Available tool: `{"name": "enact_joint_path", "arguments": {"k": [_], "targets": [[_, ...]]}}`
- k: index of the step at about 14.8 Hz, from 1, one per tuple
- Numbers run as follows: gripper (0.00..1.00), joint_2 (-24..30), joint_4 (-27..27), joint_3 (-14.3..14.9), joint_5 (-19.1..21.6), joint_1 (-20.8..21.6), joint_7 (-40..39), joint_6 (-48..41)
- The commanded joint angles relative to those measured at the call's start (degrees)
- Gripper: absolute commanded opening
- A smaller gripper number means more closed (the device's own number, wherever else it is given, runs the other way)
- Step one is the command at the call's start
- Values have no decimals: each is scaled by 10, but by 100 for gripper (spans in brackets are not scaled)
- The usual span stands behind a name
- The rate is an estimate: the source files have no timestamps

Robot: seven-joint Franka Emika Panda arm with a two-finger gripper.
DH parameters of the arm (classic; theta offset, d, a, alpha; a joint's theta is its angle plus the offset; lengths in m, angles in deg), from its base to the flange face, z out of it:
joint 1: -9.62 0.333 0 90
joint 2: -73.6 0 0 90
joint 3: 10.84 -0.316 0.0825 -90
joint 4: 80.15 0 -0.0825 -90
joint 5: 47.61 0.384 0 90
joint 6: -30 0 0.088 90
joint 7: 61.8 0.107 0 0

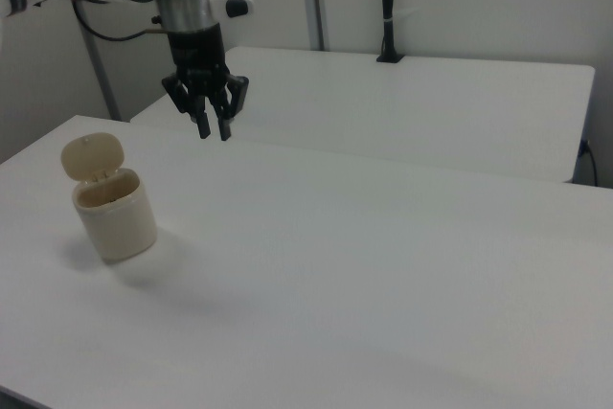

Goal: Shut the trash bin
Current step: 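Move the gripper from its start pose toward the cream trash bin, then lower the gripper onto the raised edge of the open bin lid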

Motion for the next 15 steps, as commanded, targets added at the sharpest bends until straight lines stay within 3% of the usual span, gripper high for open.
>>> {"name": "enact_joint_path", "arguments": {"k": [1,3,10,15], "targets": [[0,6,-6,3,3,46,-136,-5],[0,6,-5,3,9,70,-188,-4],[0,2,16,3,30,170,-246,10],[0,-9,17,3,31,243,-225,97]]}}
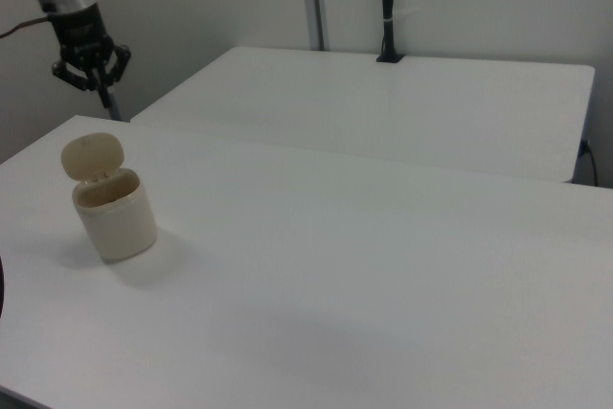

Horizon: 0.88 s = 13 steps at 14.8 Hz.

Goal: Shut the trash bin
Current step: 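Lower the gripper onto the raised edge of the open bin lid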

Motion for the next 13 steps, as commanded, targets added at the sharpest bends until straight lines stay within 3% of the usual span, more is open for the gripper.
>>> {"name": "enact_joint_path", "arguments": {"k": [1,13], "targets": [[0,-9,0,9,8,38,1,54],[0,-101,-1,8,4,94,43,166]]}}
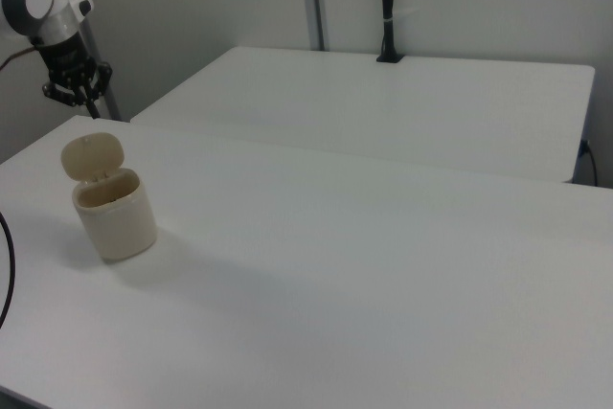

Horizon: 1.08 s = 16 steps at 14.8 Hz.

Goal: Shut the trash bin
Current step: 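Lower the gripper onto the raised edge of the open bin lid, then push the lid down over the bin opening with the gripper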

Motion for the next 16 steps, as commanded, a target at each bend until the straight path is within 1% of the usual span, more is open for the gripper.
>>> {"name": "enact_joint_path", "arguments": {"k": [1,5,7,8,9,13,16], "targets": [[0,-22,-2,8,2,21,9,14],[0,-24,-11,8,2,28,3,3],[0,-19,-15,9,1,25,-5,-39],[0,-13,-12,10,2,21,-25,-81],[0,-7,-12,12,1,21,-36,-102],[0,2,-12,17,0,6,-50,-161],[0,1,-16,17,-5,-6,-53,-179]]}}
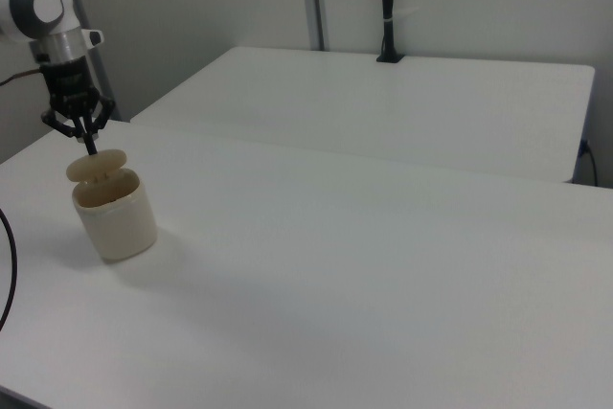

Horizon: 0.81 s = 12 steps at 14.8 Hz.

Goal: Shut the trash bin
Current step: 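Push the lid down over the bin opening with the gripper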

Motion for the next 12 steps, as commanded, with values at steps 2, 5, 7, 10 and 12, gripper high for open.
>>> {"name": "enact_joint_path", "arguments": {"k": [2,5,7,10,12], "targets": [[0,-1,-18,3,-11,-15,-19,-18],[0,-12,-29,2,-13,-14,-19,-12],[0,-22,-29,2,-14,-11,-19,-12],[0,-43,-29,2,-20,-8,-13,1],[0,-49,-29,2,-21,-8,-13,4]]}}
